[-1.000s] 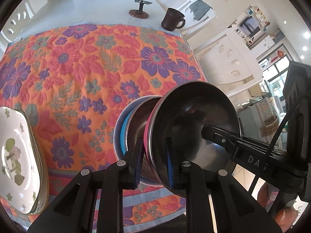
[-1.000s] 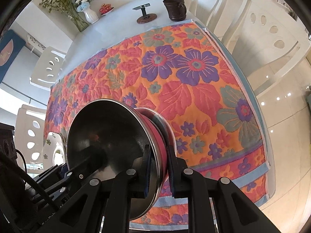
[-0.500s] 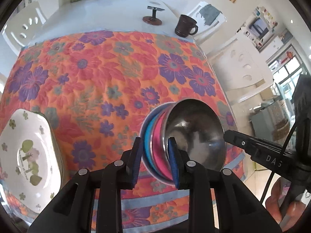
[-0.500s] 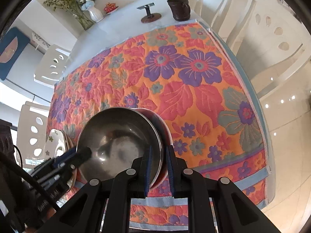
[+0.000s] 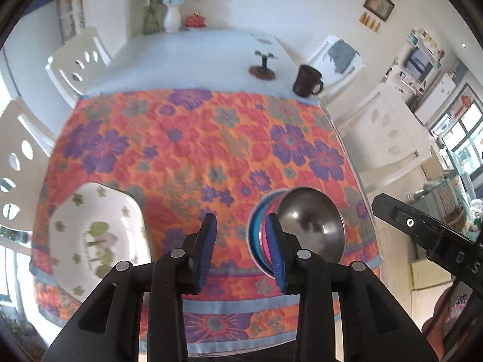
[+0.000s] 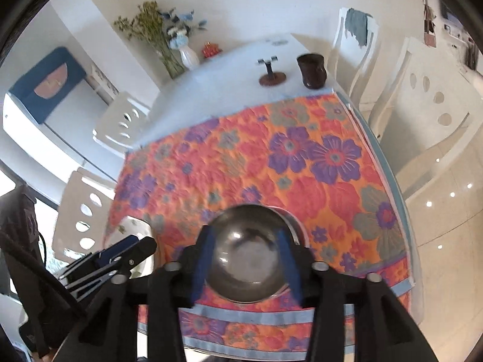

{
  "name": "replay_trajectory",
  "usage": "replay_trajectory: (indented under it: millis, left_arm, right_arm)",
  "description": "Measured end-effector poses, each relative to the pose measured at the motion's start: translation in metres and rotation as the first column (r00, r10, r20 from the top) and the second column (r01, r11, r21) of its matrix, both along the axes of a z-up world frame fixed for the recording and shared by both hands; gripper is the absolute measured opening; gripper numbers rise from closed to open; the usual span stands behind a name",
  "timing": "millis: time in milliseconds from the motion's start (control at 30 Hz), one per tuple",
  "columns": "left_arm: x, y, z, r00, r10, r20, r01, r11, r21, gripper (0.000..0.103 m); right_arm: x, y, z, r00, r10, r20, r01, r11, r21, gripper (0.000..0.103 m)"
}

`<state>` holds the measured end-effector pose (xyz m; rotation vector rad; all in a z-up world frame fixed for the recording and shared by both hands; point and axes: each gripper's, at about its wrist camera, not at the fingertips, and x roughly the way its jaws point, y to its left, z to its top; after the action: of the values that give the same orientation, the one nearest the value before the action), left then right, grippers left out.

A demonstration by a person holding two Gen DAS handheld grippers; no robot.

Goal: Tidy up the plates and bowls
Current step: 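Release the pink steel bowl and set both grippers on the stack rim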

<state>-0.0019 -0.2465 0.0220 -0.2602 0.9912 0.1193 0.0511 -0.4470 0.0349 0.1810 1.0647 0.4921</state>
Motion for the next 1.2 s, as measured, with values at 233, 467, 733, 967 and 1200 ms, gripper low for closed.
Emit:
replay_trajectory:
  millis: [233,467,733,967,1200]
  left_arm:
    - [-0.009,0.007,0.016,0.999,0.003,0.036,-0.003,1.0,-0.008,0.07]
    - [-0.012,0.013,0.022,0.998,0.021,0.051,-0.021,1.0,-0.001,0.071]
    - [-0.015,0.011,0.033,0.997,0.016,0.08,-0.021,0.998,0.053,0.071]
    - [-0.014,0.01,0.041,0.994,0.026,0.102,-0.037,0.994,0.106,0.071]
    - [-0.013,0.012,0.042,0.995,0.03,0.099,-0.041,0.994,0.104,0.071]
  right_arm:
    - [-0.013,0.02,0.027,0.996,0.019,0.09,-0.015,0.999,-0.035,0.05]
    - [-0.021,0.033,0.038,0.988,0.054,0.145,-0.039,0.994,-0.105,0.05]
    - [-0.022,0.037,0.042,0.987,0.057,0.148,-0.041,0.994,-0.105,0.05]
    - [-0.021,0.036,0.043,0.986,0.052,0.157,-0.035,0.993,-0.112,0.052]
    - [-0.016,0.032,0.041,0.988,0.034,0.147,-0.018,0.994,-0.108,0.053]
